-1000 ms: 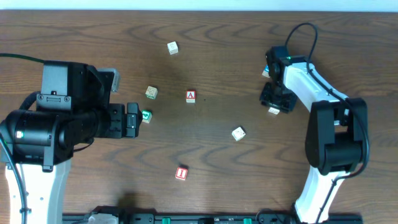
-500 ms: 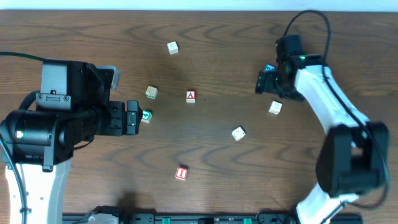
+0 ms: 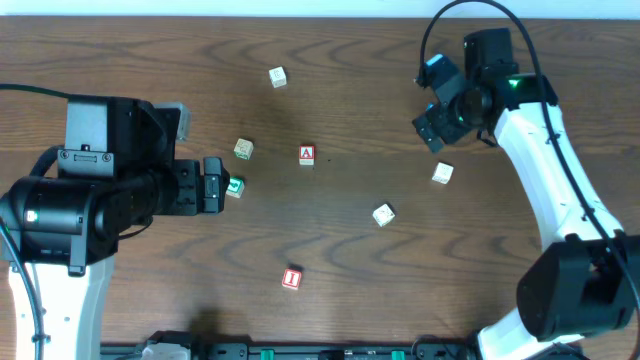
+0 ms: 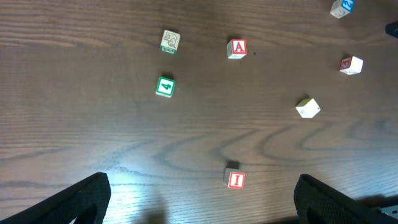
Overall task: Spell out Ai2
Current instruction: 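Lower the right gripper and grasp the blue 2 block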
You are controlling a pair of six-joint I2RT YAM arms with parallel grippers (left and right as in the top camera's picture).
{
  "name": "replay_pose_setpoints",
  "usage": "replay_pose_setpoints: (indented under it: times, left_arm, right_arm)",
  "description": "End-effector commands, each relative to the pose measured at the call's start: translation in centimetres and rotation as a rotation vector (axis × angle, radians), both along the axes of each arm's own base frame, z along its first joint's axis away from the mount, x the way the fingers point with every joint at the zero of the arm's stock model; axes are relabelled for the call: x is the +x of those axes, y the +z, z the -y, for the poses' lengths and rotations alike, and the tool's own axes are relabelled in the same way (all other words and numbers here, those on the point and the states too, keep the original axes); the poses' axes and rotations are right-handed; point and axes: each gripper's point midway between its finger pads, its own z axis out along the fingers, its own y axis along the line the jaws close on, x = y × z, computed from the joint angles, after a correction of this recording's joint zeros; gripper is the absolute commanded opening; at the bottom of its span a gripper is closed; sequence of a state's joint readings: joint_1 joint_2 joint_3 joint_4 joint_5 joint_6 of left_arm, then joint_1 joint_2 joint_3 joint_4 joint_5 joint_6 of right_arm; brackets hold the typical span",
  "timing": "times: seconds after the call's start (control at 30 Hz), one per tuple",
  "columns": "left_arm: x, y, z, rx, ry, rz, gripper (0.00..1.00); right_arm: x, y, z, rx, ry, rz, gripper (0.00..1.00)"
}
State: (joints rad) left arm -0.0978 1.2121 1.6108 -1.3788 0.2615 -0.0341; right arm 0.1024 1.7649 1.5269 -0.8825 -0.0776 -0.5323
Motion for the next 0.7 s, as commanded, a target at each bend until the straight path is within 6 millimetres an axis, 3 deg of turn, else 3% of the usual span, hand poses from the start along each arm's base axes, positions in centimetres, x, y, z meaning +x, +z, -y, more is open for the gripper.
replay_pose_setpoints:
  times: [0.0, 0.13, 0.27, 0.43, 0.67]
  left_arm:
    - [0.3, -0.1, -0.3, -0.001, 0.031, -0.003, 0.95]
    - [0.4, -0.2, -0.3, -0.003, 0.035, -0.009, 0.95]
    - [0.9, -0.4, -0.3, -0.016, 0.060, -0.017, 0.95]
    - [1.7, -1.2, -0.2, -0.014, 0.063, -0.050, 0.96]
    - [2.6, -2.6, 0.0, -0.011, 0.062, -0.105, 0.95]
  right_arm:
    - [2.0, 1.2, 0.9, 0.029, 0.063, 0.083, 0.99]
    - [4.0, 1.1, 3.1, 0.079, 0.019, 0.104, 0.99]
    - [6.2, -0.5, 5.1, 0.044, -0.047, 0.065, 0.99]
    - [7.3, -4.6, 3.7, 0.074, 0.024, -0.032, 0.99]
    - [7.4, -9.5, 3.5, 0.083, 0.035, -0.115, 0.99]
